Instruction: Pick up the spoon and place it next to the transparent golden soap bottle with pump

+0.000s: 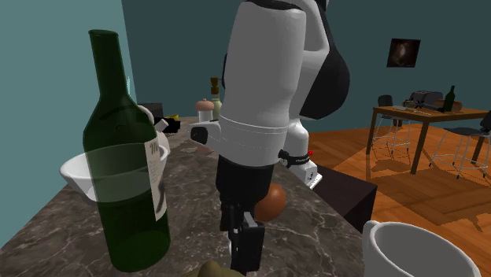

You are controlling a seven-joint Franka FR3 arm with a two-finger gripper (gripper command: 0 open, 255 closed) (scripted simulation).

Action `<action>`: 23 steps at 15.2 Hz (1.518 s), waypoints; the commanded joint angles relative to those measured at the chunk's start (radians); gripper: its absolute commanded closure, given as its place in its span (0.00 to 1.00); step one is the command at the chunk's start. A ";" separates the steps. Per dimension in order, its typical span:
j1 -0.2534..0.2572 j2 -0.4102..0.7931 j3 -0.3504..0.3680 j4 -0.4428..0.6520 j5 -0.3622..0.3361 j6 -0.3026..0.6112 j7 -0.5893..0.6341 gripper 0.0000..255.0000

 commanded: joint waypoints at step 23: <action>-0.018 -0.099 0.022 0.060 0.100 -0.131 -0.083 1.00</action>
